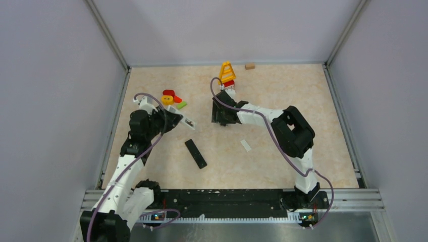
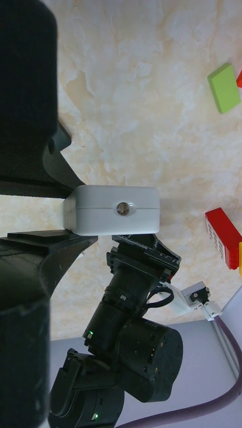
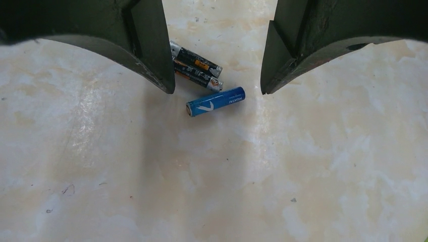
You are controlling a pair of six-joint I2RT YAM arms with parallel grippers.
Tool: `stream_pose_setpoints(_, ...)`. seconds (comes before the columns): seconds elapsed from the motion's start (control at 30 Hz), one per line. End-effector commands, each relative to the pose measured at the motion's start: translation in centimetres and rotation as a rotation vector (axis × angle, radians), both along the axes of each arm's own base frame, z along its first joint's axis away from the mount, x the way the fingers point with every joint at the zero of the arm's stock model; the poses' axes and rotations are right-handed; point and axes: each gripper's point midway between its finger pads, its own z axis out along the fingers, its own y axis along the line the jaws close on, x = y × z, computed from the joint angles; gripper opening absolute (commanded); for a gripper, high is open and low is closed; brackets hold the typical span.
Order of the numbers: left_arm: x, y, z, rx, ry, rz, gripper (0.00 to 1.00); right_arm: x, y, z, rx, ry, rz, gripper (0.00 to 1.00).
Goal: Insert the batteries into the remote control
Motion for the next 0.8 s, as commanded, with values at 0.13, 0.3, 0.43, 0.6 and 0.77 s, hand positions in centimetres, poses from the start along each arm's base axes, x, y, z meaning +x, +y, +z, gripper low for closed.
stream_pose_setpoints(0.13, -0.2, 0.0, 1.8, -0.003, -0.097, -0.008, 0.0, 0.8, 1.0, -0.5, -0.06, -0.052, -0.013, 0.64)
stream_pose_setpoints(0.3, -0.3, 0.4, 1.9, -0.001, -0.1, 0.012, 0.0, -0.1, 1.2, -1.7, -0.143, -0.057, 0.004, 0.55)
stream_pose_setpoints(0.43, -0.5, 0.6, 2.1, -0.005, -0.106, 0.025, 0.0, -0.2, 1.2, -2.5, -0.178, -0.053, 0.001, 0.46)
stream_pose_setpoints(0.6, -0.6, 0.7, 2.2, -0.007, -0.108, 0.027, 0.0, 0.3, 1.2, -3.0, -0.219, -0.083, 0.024, 0.37)
stream_pose_setpoints(0.77, -0.7, 0.7, 2.4, -0.008, -0.107, 0.029, 0.0, 0.8, 2.7, -3.1, -0.212, -0.128, 0.151, 0.32)
